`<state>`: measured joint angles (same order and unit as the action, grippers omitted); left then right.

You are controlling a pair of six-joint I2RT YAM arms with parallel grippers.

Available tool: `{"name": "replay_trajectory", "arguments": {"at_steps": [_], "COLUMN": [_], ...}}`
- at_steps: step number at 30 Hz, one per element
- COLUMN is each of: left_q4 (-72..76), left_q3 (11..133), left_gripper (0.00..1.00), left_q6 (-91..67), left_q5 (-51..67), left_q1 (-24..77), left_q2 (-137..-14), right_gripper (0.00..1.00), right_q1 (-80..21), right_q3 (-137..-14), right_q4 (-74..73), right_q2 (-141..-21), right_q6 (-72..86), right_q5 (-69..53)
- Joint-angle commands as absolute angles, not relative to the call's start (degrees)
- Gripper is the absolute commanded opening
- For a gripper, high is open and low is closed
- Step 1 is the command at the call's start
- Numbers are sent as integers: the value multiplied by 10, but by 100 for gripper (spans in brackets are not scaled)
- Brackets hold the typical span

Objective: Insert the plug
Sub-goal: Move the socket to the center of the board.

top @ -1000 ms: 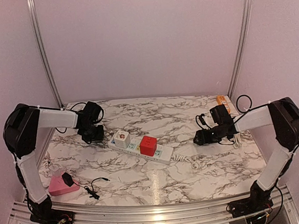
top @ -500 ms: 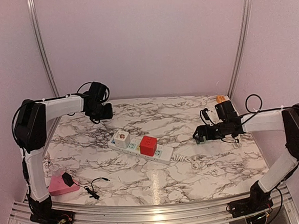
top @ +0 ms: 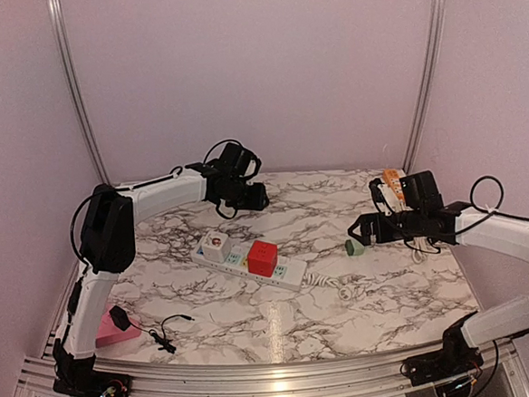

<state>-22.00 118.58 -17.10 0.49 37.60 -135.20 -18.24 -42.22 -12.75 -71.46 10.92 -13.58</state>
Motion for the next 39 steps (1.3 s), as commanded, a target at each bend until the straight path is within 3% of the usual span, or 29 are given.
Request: {"name": "replay_trajectory", "arguments": {"at_steps": [1, 12, 24, 30, 33, 36, 39], "left_q4": [-241, -222, -201, -190, -189, -189, -190], "left_q3": [1236, 1259, 1253, 1248, 1246, 1230, 1191], "left_gripper": [29, 32, 68, 80, 85, 98, 99], "left_q6": [-171, -185, -191, -203, -204, -209, -214], "left_q5": [30, 32, 59, 72, 71, 68, 65], "left_q1": [400, 424, 426, 426, 423, 416, 407], "left_q2": [-1409, -1469, -1474, -1452, -1420, -1369, -1303], "right_gripper": [99, 99, 98, 99, 98, 98, 98], "right_q1": [-208, -243, -249, -259, -293, -346, -392], "right_q3": [-414, -399, -401, -396, -400, -422, -452], "right_q4": [-155, -174, -182, -172, -159, -167, -187], "right_q2": [-687, -663, -668, -670, -681, -719, -771], "right_q6": [113, 113, 101, 50, 37, 17, 2], "right_q5": [-123, -95, -105, -143, -162, -133, -108]}}
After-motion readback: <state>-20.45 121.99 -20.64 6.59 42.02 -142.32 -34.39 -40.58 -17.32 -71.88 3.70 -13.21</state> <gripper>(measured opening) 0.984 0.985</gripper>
